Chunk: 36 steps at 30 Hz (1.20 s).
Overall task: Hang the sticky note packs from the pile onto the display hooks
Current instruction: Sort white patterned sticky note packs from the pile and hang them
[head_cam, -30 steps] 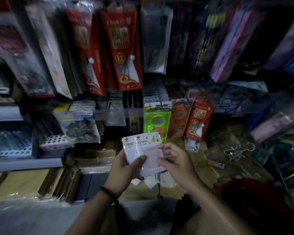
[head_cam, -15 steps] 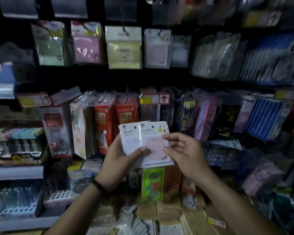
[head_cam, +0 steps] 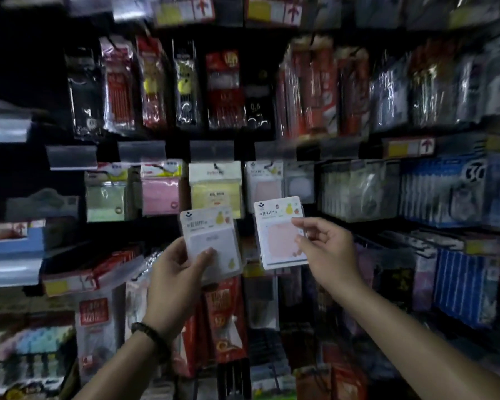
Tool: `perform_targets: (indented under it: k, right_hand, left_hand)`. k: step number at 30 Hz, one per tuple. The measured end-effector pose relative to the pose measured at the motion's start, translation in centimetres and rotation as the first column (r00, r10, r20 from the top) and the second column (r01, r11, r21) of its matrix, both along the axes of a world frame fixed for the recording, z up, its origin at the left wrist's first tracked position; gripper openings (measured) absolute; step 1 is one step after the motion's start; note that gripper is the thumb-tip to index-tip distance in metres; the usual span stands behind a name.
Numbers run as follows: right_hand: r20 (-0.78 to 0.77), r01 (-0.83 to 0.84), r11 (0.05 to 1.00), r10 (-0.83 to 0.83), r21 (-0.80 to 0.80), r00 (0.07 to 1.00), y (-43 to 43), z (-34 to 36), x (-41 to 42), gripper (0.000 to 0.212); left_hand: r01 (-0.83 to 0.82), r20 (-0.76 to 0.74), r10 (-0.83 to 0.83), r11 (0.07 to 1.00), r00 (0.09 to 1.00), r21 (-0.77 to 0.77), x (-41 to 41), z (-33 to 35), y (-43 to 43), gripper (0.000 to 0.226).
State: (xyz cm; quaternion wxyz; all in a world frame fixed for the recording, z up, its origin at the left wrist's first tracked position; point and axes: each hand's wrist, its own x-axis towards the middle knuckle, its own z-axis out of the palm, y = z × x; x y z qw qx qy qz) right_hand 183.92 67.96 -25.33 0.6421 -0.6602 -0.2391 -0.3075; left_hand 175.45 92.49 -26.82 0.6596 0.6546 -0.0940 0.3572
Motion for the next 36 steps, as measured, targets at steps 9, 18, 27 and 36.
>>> perform_targets:
  k: [9, 18, 27, 36]
  right_hand:
    - [0.134, -0.008, 0.991, -0.010, 0.136, 0.991, 2.5, 4.6, 3.7, 0.043]
    - [0.136, -0.045, 0.977, 0.017, 0.206, 0.991, 3.2, 6.6, 5.3, 0.041]
    - [0.100, 0.029, 0.989, -0.044, 0.143, 0.994, 3.0, 6.4, 6.9, 0.034]
    - [0.073, 0.246, 0.932, -0.235, -0.267, 0.969, 3.6, 8.2, 9.3, 0.049]
  left_hand:
    - [-0.061, 0.041, 0.056, 0.989, 0.998, 0.133, 1.6, 4.5, -0.3, 0.021]
    - [-0.023, 0.031, 0.018, 0.985, 0.999, 0.172, 2.7, 6.0, -0.2, 0.022]
    - [0.032, -0.009, -0.031, 0.986, 0.999, 0.162, 2.7, 6.6, -0.2, 0.024]
    - [0.030, -0.048, -0.020, 0.979, 0.999, 0.200, 2.9, 6.7, -0.2, 0.025]
